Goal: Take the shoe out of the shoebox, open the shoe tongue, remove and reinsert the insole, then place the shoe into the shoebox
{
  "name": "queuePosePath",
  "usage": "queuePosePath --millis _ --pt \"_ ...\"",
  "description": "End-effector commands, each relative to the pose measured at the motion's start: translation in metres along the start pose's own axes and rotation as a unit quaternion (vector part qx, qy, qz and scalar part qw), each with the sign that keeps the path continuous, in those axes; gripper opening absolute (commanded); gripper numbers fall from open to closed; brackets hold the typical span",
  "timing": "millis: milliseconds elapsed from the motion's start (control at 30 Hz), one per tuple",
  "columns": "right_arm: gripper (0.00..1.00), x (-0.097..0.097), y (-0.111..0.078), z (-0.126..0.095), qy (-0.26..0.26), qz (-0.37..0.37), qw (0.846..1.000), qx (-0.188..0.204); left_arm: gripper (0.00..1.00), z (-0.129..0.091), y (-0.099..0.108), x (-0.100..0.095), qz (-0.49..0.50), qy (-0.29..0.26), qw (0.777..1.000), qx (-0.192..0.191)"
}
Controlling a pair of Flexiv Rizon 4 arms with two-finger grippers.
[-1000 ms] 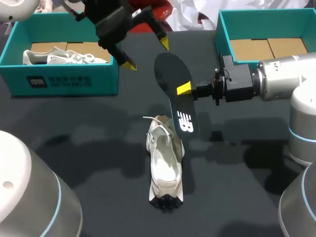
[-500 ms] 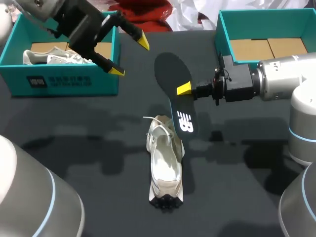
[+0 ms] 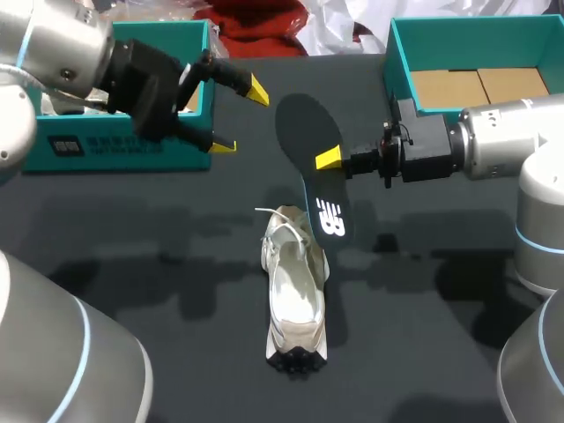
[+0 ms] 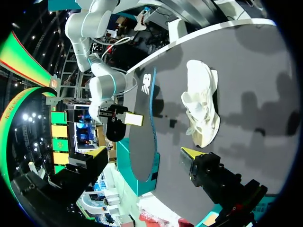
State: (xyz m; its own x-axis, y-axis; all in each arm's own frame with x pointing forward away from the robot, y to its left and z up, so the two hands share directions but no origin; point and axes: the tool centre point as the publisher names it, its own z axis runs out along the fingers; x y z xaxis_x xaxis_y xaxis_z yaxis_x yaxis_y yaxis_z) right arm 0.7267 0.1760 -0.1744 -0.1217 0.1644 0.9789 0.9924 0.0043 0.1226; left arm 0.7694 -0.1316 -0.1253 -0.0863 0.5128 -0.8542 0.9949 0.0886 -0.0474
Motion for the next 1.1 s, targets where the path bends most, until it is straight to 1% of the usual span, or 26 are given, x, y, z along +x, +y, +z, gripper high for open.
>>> queuePosePath --millis 33,200,267,300,333,367,400,433,467,800,867,900,967,1000,1100 --pt "0.0 0.0 -0.001 0.001 -0.002 0.0 1.0 -0.001 1.0 0.0 -0.013 0.009 0.0 -0.134 0.99 -0.038" --pt "0.0 0.0 -0.001 0.001 -0.002 0.0 1.0 -0.001 1.0 0.0 -0.013 0.009 0.0 -0.134 0.99 -0.038" --pt "0.0 0.0 -0.001 0.001 -0.002 0.0 1.0 -0.001 1.0 0.017 -0.017 0.018 0.006 -0.127 0.991 -0.028" --pt "0.0 0.0 -0.001 0.001 -0.002 0.0 1.0 -0.001 1.0 0.023 -0.018 0.023 0.005 -0.144 0.989 -0.026" --pt "0.0 0.0 -0.001 0.001 -0.002 0.0 1.0 -0.001 1.0 0.029 -0.018 0.027 -0.005 -0.143 0.989 -0.025" --pt "0.0 0.0 -0.001 0.001 -0.002 0.0 1.0 -0.001 1.0 0.036 -0.018 0.03 -0.005 -0.156 0.987 -0.025" --pt "0.0 0.0 -0.001 0.001 -0.002 0.0 1.0 -0.001 1.0 0.042 -0.017 0.033 -0.003 -0.165 0.985 -0.04" --pt "0.0 0.0 -0.001 0.001 -0.002 0.0 1.0 -0.001 1.0 0.047 -0.016 0.035 0.002 -0.168 0.985 -0.04" --pt "0.0 0.0 -0.001 0.001 -0.002 0.0 1.0 -0.001 1.0 0.048 -0.014 0.037 0.01 -0.168 0.985 -0.027" --pt "0.0 0.0 -0.001 0.001 -0.002 0.0 1.0 -0.001 1.0 0.048 -0.014 0.037 0.01 -0.168 0.985 -0.027" --pt "0.0 0.0 -0.001 0.001 -0.002 0.0 1.0 -0.001 1.0 0.059 -0.008 0.037 -0.005 -0.183 0.983 -0.03" --pt "0.0 0.0 -0.001 0.001 -0.002 0.0 1.0 -0.001 1.0 0.062 -0.004 0.037 -0.013 -0.193 0.981 -0.022" --pt "0.0 0.0 0.0 0.002 0.008 0.003 1.0 -0.006 1.0 0.07 0.002 0.037 -0.021 -0.202 0.978 -0.043" --pt "0.0 -0.001 0.0 0.003 0.015 0.005 1.0 -0.009 1.0 0.072 0.004 0.037 -0.027 -0.208 0.977 -0.034" --pt "0.0 -0.003 0.001 0.007 0.027 0.014 0.999 -0.014 1.0 0.077 0.008 0.034 -0.029 -0.218 0.975 -0.037"
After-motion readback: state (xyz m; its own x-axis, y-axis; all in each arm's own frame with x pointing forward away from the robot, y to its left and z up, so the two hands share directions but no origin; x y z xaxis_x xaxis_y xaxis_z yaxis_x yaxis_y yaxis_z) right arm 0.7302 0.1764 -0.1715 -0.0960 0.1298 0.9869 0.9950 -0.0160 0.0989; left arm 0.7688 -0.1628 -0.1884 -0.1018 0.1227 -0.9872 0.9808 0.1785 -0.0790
